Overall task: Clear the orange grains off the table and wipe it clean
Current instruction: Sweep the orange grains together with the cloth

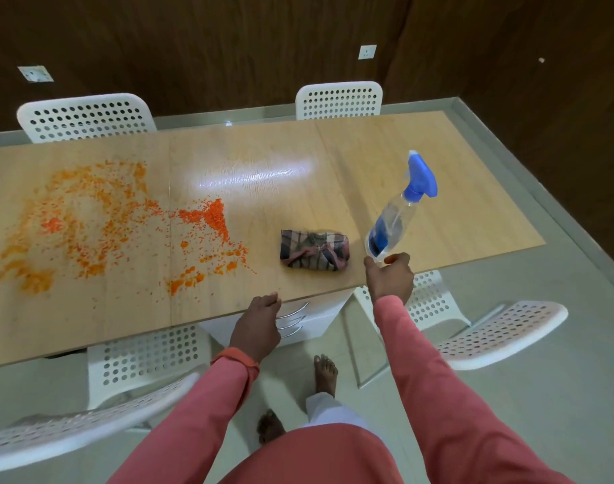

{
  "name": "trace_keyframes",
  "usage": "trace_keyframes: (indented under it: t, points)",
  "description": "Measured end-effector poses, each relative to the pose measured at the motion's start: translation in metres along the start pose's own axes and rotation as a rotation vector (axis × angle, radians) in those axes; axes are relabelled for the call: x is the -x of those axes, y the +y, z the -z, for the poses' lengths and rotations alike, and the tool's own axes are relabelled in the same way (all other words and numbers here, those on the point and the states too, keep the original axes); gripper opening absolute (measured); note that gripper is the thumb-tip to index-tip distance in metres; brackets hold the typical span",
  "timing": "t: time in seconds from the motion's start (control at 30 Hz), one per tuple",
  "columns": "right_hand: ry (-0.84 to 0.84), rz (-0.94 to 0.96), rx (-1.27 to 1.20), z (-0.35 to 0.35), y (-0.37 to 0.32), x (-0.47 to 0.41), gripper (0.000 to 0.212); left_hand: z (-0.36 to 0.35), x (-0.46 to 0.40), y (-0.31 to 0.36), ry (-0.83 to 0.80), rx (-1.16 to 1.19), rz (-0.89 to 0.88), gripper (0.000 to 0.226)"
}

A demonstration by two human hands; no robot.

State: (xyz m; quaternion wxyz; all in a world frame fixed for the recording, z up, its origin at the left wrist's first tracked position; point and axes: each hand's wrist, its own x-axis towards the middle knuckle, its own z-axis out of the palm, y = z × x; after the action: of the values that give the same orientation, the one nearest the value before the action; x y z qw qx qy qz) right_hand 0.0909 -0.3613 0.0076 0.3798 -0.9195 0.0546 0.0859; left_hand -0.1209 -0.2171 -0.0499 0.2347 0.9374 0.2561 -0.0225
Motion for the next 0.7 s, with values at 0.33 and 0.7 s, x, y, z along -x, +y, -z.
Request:
trace_keyframes:
  t: [0.33, 0.7]
  points:
    - [-0.346, 0.973, 0.594, -0.058, -0.004, 0.005, 0.083, 0.018, -0.016, -0.009, 0.1, -0.011, 0.009, 0.034]
    - [-0.417, 0.928, 0.861, -0.104, -0.062, -0.016, 0.05, 0.031, -0.02, -0.046, 0.177, 0.006, 0.108, 0.018]
